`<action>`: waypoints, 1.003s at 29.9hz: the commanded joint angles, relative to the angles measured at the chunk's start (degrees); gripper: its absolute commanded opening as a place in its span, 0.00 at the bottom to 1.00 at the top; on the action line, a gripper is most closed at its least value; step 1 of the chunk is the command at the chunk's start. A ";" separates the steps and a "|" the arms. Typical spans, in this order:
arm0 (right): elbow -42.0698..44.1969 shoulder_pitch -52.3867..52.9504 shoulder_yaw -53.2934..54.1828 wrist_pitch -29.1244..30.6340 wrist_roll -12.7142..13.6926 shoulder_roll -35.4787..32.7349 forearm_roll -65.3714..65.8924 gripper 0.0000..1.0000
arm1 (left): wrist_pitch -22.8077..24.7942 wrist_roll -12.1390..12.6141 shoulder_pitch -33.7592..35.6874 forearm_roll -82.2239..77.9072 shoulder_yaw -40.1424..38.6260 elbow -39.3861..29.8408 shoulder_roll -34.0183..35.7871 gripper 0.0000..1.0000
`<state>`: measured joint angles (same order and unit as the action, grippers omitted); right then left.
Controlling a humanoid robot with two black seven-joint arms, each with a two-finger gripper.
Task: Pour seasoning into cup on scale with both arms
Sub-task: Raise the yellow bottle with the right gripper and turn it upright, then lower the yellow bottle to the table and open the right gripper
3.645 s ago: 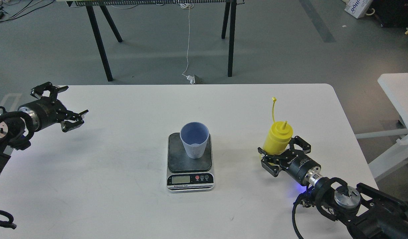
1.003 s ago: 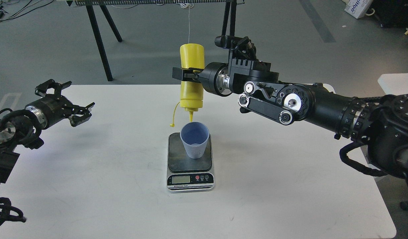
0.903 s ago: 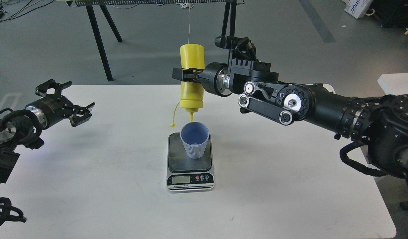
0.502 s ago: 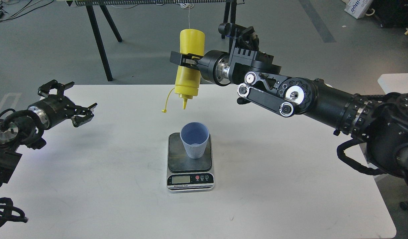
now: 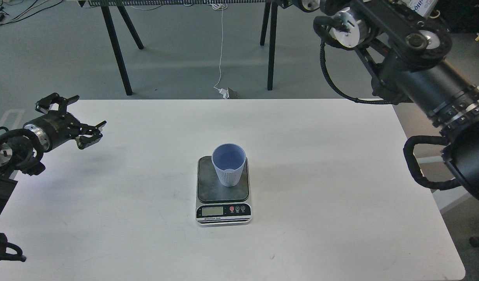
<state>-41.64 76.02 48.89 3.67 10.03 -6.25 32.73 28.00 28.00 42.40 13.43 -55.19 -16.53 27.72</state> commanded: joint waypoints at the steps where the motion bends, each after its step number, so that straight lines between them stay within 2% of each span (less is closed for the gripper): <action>1: 1.21 -2.36 9.70 0.73 3.76 -4.37 -17.39 0.02 | 0.00 0.00 0.05 -0.07 0.17 0.00 0.06 1.00; 6: 2.00 -10.96 23.16 0.99 8.60 -7.02 -37.89 0.02 | 0.00 0.00 0.13 -0.16 0.34 -0.08 -0.21 1.00; 10: 1.48 -20.10 31.42 3.79 10.36 -7.28 -44.32 0.02 | 0.00 0.00 0.57 -0.25 0.43 -0.08 -0.73 1.00; 14: -1.15 -29.50 36.27 8.63 13.79 -6.93 -49.42 0.02 | 0.00 0.00 0.66 -0.33 0.43 -0.52 -1.17 1.00; 18: -4.93 -40.58 36.54 14.16 13.97 -4.39 -50.22 0.02 | 0.00 0.00 0.75 -0.51 1.83 -0.61 -1.70 1.00; 25: -4.41 -53.42 32.06 23.92 14.23 -0.26 -50.58 0.02 | 0.00 0.00 1.10 -0.51 2.45 -0.61 -1.35 1.00; 30: -4.32 -57.73 29.59 24.33 14.14 2.03 -50.57 0.02 | 0.00 0.00 1.02 -0.60 2.45 -0.61 -1.79 1.00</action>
<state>-46.04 20.71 79.37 27.76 24.27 -5.00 -17.84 28.00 28.00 43.51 12.88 -52.73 -17.15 26.20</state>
